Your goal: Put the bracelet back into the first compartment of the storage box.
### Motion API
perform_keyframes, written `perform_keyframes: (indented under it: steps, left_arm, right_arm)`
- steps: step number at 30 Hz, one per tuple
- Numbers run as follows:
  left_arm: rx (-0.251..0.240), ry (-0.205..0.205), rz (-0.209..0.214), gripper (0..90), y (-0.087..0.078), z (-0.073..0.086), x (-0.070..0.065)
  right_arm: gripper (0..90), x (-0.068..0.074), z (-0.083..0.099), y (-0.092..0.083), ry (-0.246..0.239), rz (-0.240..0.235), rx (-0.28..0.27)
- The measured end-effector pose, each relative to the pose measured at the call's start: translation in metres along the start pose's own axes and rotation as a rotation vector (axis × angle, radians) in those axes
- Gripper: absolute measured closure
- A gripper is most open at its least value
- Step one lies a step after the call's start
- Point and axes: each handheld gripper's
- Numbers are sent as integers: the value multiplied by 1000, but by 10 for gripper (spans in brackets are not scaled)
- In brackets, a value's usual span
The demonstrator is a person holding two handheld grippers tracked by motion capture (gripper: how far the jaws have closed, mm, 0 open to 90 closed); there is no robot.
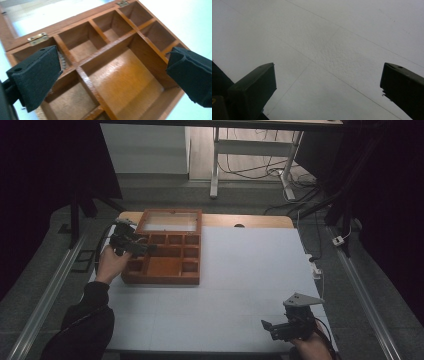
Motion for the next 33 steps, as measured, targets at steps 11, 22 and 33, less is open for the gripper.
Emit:
perform_keyframes:
  steps: [11, 22, 33]
  left_arm:
    - [-79, -7, 68, 0, -6, 18, -15]
    - [-96, -13, 91, 0, -22, 29, -28]
    - [-103, 9, 98, 0, -34, 31, -51]
  right_arm:
    - [0, 0, 0, -1, -4, 4, -2]
    - [0, 0, 0, -1, 2, 5, -11]
    - [0, -1, 0, -1, 13, 5, -10]
Point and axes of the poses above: each handheld gripper's, and its own axes: y roughly forward along the jaws, z roughly out of its underside, x roughly to its left, and after that the axes turned 4 degrees about y, right-handed
